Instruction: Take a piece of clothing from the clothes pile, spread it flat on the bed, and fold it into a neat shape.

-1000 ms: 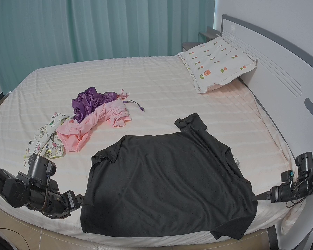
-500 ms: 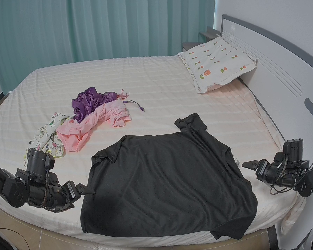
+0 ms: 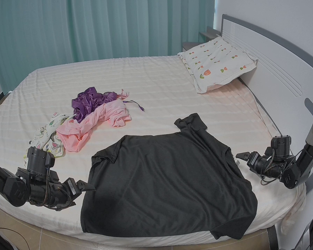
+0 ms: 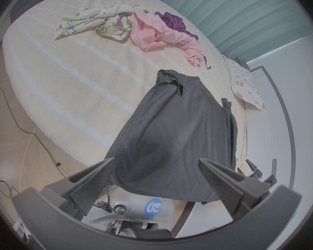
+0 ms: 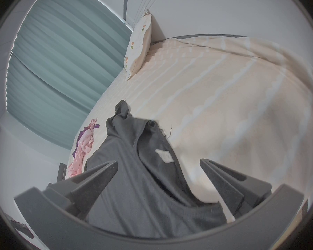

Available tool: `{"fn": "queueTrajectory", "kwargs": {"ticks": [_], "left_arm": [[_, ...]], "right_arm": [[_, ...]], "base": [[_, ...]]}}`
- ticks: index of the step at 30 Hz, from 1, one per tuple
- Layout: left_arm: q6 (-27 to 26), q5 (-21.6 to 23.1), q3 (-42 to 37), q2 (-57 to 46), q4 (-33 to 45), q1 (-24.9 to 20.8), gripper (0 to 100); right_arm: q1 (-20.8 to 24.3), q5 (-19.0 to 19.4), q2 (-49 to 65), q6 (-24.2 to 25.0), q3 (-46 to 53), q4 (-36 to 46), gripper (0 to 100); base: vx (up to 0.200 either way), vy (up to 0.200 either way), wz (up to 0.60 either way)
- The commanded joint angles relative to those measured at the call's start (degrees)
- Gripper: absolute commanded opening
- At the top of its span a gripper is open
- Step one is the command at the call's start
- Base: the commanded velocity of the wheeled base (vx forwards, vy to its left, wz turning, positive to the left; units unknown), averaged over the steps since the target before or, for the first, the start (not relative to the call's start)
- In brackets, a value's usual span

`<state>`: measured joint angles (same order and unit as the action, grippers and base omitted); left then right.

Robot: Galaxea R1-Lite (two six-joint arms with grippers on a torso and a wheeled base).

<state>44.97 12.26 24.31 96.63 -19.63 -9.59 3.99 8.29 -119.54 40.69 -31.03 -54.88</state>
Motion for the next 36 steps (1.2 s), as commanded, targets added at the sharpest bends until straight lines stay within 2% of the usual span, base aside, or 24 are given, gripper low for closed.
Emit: {"fn": "queueTrajectory", "kwargs": {"ticks": [1,2,6,19,20,36], "left_arm": [[0.6,0.2,0.0,0.7,-1.4,0.1,100],[0.6,0.2,-0.4,1.0,-3.3,0.0,100],[0.4,0.3,-2.4,1.4,-6.7,-0.2,100],[2.1,0.4,-1.7,2.9,-7.5,0.1,100],[2.1,0.3,-1.7,2.8,-7.5,0.2,100],[2.1,0.5,-1.7,2.9,-7.5,0.4,100]], "right_arm": [[-2.0,1.5,-6.9,0.1,-4.0,-1.4,100],[-2.7,3.8,-8.0,0.4,-5.1,-1.5,100],[-4.2,8.1,-9.1,2.6,-9.0,-0.3,100],[-3.5,9.2,-11.0,3.1,-9.7,1.4,100],[-3.5,9.2,-10.7,3.1,-9.4,1.4,0],[-4.7,8.7,-6.1,4.3,-7.5,0.5,0]], "base": [[0.000,0.000,0.00],[0.000,0.000,0.00],[0.000,0.000,0.00],[0.000,0.000,0.00],[0.000,0.000,0.00],[0.000,0.000,0.00]]}}
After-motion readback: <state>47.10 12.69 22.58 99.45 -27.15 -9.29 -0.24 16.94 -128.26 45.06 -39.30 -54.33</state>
